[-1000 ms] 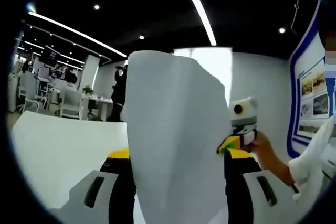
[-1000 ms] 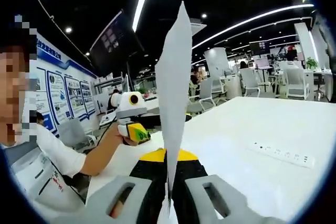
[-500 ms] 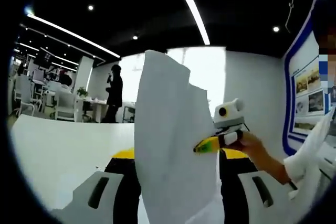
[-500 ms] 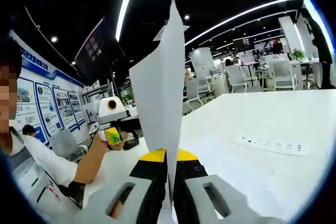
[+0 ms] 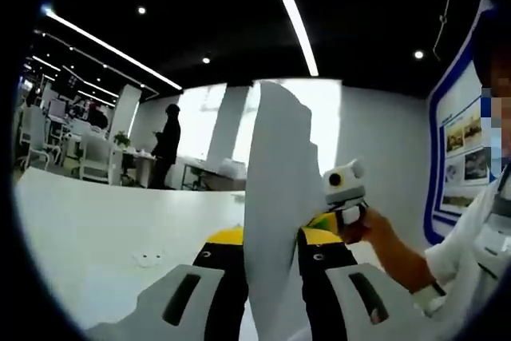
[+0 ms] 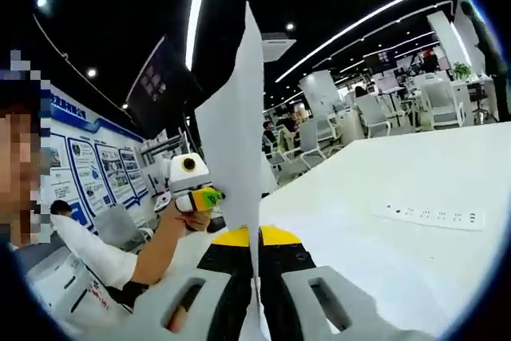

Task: Organize the stack of printing papers by aligning and flattening the scattered papers on the table

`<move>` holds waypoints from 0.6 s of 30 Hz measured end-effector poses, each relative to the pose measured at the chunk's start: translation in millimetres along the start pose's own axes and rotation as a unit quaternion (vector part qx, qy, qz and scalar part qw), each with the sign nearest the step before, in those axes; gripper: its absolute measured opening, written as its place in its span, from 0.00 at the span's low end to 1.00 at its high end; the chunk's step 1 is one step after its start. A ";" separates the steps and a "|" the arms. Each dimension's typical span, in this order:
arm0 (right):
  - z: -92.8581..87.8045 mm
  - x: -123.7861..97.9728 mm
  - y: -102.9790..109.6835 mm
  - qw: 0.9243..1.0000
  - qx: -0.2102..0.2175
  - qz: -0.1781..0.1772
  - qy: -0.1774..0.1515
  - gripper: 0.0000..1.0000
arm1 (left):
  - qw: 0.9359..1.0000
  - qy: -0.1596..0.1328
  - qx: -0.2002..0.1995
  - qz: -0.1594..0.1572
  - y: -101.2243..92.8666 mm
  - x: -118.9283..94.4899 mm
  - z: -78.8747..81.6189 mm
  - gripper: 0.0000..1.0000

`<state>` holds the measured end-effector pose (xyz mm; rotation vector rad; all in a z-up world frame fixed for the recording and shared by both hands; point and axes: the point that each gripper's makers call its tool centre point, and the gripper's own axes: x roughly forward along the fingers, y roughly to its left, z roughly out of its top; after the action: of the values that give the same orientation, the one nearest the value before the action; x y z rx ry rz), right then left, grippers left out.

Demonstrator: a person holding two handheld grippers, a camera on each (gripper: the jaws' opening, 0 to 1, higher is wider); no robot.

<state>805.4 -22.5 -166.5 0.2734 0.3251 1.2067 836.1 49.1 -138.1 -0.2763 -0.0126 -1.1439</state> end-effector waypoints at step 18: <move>-1.5 1.1 10.9 0.999 -0.020 0.030 0.007 0.00 | 1.000 0.011 0.010 -0.025 -14.2 -0.9 -3.3 0.17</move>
<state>795.7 -17.7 -163.9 0.2413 0.3057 1.2725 822.5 43.7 -138.4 -0.2464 -0.0126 -1.1960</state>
